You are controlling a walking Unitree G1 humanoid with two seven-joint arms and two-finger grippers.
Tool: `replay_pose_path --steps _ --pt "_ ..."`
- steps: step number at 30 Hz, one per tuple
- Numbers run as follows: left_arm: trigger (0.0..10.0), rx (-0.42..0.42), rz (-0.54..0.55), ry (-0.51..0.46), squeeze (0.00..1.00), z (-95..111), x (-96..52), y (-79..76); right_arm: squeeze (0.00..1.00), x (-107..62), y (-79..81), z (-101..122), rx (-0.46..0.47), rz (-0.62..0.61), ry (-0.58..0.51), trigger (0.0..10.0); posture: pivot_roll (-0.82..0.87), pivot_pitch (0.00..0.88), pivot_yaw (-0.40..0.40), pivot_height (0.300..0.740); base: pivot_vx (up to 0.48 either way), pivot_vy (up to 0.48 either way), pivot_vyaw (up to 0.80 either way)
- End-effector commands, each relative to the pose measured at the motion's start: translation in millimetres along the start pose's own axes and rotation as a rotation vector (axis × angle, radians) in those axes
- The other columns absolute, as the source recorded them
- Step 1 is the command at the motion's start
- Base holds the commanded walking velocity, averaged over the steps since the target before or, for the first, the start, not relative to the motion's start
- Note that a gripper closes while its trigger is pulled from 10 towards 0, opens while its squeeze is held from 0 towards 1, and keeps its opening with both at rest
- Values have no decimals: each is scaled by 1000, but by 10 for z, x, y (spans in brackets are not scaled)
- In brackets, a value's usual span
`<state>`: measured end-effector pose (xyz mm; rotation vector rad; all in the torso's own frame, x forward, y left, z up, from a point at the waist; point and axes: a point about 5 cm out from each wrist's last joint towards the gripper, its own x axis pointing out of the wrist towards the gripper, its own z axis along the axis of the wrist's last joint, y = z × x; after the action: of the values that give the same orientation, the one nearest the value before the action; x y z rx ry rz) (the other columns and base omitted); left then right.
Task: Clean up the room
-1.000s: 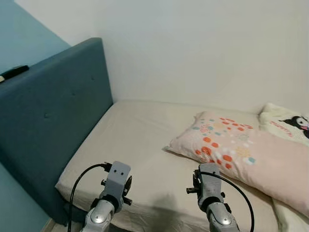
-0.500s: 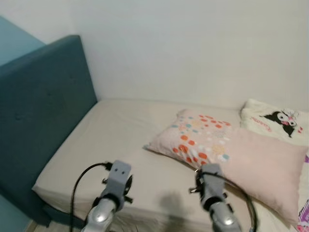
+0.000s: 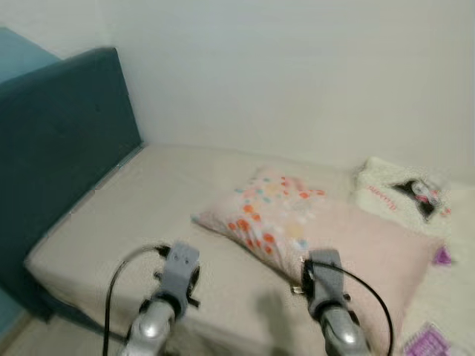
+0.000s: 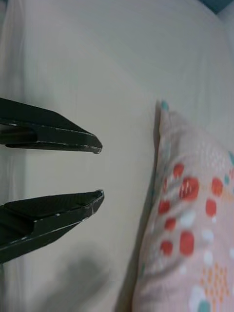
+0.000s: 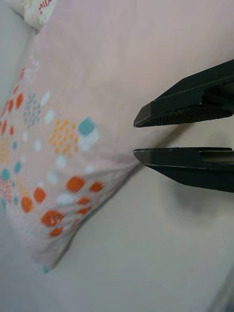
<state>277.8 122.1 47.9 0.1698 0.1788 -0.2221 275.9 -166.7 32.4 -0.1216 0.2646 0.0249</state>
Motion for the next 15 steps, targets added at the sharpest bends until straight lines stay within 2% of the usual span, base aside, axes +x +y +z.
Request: replay_pose_path --steps 1,5,11,15 --pt "10000 -12 -4 16 0 -32 -14 -17 0 -11 -42 -28 -2 -15 10 10000 -36 66 -10 740 0 0 0" --pt "10000 -10 -16 36 0 -55 -15 -10 0 -11 -48 -33 -1 -18 14 10000 -37 65 -9 740 0 0 0" --pt "10000 0 -37 32 0 -63 -20 -25 0 -18 -58 -46 1 -23 17 10000 -39 61 -6 740 0 480 0" --pt "10000 17 -29 36 0 -61 -7 -37 0 -20 -59 -51 4 -25 17 10000 -39 60 -6 740 0 0 0"
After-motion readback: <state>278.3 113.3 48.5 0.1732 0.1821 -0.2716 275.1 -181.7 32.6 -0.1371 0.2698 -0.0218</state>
